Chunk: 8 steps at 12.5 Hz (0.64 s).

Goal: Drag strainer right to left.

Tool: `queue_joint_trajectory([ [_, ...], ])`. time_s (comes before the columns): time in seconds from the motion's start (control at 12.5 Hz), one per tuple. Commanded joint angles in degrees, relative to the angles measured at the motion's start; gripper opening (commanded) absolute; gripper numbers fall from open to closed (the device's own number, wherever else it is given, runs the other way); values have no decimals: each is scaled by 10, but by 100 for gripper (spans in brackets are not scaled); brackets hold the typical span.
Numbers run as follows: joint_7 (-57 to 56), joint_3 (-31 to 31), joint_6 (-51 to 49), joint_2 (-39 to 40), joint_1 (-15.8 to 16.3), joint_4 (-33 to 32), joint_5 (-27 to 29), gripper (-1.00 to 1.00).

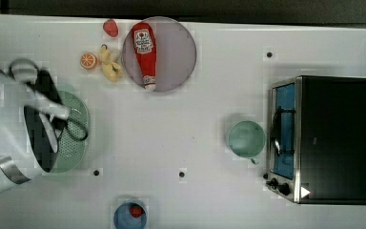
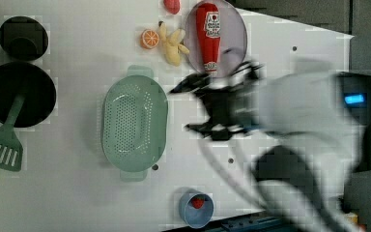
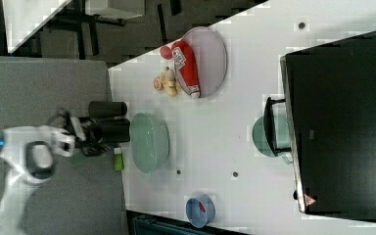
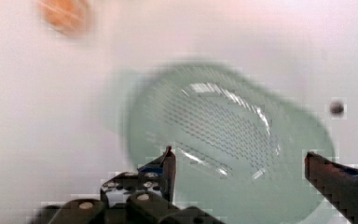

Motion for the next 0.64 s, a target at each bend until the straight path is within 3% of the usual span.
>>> queue_joint_trajectory([
  [0.08,-201,-110,-71,-90,-46,4,-24,100],
  [0.4,-409,-223,-188,-181,-54,4,-148,100],
  [0.64,-433,-267,-197,-214,-55,3,-168,100],
])
